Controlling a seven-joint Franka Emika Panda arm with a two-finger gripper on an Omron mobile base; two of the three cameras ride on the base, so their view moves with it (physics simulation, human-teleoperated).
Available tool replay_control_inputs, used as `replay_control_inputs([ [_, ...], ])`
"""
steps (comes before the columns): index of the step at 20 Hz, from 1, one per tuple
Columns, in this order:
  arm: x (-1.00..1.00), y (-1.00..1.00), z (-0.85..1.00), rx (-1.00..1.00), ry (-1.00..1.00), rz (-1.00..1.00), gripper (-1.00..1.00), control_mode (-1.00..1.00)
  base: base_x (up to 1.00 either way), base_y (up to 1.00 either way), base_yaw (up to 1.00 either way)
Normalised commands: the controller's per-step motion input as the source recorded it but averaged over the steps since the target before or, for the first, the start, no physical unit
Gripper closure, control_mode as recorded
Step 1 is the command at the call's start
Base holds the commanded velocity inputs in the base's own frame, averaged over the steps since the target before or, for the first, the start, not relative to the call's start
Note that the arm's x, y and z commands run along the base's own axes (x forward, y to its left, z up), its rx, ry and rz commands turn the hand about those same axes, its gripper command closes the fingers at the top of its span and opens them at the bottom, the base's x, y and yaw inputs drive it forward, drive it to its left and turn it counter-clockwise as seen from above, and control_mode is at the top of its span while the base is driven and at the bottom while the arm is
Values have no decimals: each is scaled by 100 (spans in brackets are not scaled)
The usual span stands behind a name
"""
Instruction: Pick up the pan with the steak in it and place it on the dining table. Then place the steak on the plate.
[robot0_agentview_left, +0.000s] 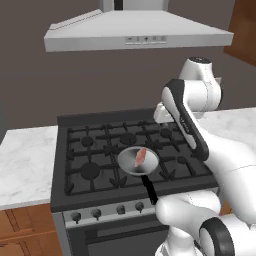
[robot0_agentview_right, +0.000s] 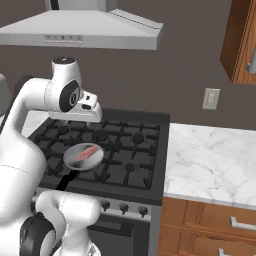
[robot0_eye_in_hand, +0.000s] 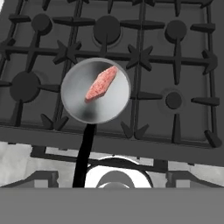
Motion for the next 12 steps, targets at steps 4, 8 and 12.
replay_control_inputs([
  [4,-53,21,-10,0,-2,0,-100,-100,0,0,0],
  [8,-50,20,-11,0,0,0,-100,-100,0,0,0],
  [12,-35,14,-18,0,0,0,-100,-100,0,0,0],
])
